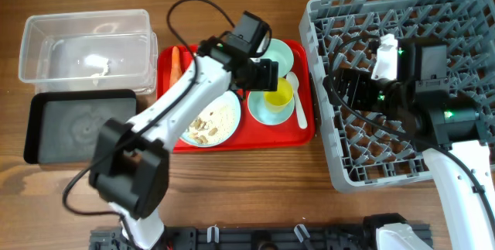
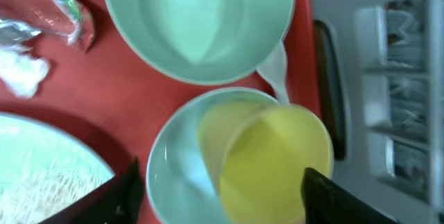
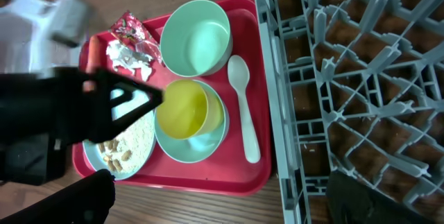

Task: Sort waste into correct bins and load items into the dishwasher rack
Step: 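Reach the left gripper to the yellow cup and grasp it, then lift the yellow cup with the left gripper toward the right gripper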

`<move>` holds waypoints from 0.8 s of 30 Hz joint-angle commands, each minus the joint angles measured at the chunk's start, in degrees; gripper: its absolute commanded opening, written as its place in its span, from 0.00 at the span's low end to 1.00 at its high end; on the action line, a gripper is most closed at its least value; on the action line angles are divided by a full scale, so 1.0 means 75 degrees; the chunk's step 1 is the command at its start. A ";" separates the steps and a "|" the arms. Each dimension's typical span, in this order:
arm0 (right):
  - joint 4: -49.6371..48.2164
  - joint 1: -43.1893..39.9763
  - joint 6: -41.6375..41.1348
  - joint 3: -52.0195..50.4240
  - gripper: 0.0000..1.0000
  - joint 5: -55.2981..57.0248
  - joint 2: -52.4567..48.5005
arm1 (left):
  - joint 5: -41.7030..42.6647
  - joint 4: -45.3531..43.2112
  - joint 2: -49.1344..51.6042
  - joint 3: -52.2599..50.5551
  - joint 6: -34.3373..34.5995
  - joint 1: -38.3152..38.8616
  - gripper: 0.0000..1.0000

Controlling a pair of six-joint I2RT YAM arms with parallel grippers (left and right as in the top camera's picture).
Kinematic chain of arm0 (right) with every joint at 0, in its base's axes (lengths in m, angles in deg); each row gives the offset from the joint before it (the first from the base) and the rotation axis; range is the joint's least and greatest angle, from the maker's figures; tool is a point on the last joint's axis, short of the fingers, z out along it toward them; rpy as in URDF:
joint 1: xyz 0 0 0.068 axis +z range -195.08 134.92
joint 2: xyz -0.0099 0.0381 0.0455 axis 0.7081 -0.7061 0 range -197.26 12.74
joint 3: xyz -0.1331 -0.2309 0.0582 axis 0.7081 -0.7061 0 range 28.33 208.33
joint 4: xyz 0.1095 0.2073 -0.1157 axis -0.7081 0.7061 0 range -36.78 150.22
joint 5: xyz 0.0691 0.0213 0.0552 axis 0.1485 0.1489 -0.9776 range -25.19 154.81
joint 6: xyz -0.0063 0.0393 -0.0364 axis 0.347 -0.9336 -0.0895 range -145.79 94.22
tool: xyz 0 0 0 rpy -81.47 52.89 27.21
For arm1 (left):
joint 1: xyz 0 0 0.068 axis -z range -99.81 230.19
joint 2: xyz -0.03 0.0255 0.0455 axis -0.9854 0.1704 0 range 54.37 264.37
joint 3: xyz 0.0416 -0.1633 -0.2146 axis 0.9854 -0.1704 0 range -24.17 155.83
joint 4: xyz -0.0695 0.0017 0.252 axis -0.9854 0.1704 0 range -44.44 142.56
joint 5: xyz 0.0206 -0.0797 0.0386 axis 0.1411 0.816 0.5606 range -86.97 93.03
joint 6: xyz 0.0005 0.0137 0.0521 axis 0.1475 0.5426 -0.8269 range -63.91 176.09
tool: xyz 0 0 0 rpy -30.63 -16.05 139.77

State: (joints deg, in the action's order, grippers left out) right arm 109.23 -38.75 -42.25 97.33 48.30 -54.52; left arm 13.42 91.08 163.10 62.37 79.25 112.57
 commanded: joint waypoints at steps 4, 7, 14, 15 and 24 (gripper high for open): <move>0.0262 0.0017 -0.0058 0.0143 1.00 0.0050 -0.0003 | -0.0251 -0.0323 0.0589 0.0064 -0.0052 0.0163 0.35; 0.0332 0.0017 -0.0061 0.0140 0.99 0.0050 -0.0003 | -0.0522 -0.0259 0.0731 0.0061 -0.0055 0.0163 0.27; 0.0399 0.0017 -0.0061 0.0143 1.00 0.0047 -0.0003 | -0.0510 -0.0146 0.0452 0.0125 -0.0020 0.0099 0.04; 0.0402 0.0017 -0.0061 0.0143 1.00 0.0047 -0.0003 | -0.0484 -0.0096 0.0332 0.0163 -0.0015 0.0061 0.04; 0.0146 0.0017 -0.0332 0.0143 0.99 -0.0029 -0.0003 | 0.1437 0.0659 -0.1833 0.0271 -0.0003 -0.1279 0.04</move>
State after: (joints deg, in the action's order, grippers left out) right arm 111.70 -38.75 -42.47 97.33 48.32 -54.54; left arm 14.63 94.99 157.81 62.42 79.14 108.72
